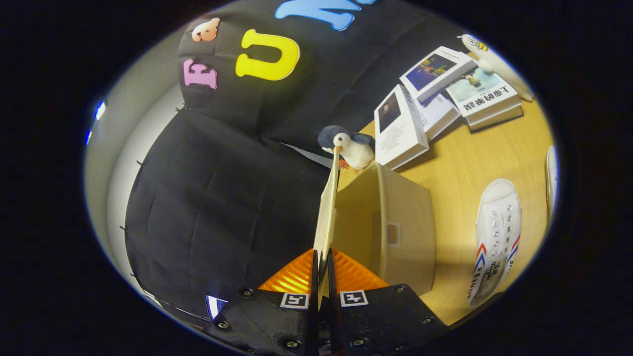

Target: Open the storage box then place both shoes into the box .Put the left shoe in first, then the right shoe, with the right side of both shoes facing outward in a uniform manner.

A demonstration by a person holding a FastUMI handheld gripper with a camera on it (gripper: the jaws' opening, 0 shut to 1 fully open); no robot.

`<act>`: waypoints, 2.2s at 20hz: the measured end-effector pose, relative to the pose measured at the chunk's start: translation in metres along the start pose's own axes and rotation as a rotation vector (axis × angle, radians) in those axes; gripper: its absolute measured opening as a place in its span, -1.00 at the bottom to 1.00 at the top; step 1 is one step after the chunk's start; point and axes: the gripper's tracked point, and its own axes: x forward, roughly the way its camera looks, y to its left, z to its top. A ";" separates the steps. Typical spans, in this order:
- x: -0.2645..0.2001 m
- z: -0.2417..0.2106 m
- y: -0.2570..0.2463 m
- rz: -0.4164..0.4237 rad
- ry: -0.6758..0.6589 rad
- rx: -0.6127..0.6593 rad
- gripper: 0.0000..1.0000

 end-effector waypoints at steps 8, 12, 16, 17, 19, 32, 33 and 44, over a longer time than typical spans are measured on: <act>0.052 -0.008 0.099 0.129 0.076 -0.176 -0.78; 0.090 -0.023 0.124 0.167 0.113 -0.178 -0.74; 0.130 -0.040 0.146 0.197 0.149 -0.158 -0.73; 0.139 -0.047 0.151 0.204 0.159 -0.156 -0.73; 0.160 -0.061 0.153 0.201 0.179 -0.127 -0.73; 0.193 -0.088 0.118 0.028 0.223 -0.255 0.70; 0.183 -0.081 0.111 0.006 0.207 -0.271 0.70; 0.029 0.030 0.001 -0.262 -0.069 -0.347 0.70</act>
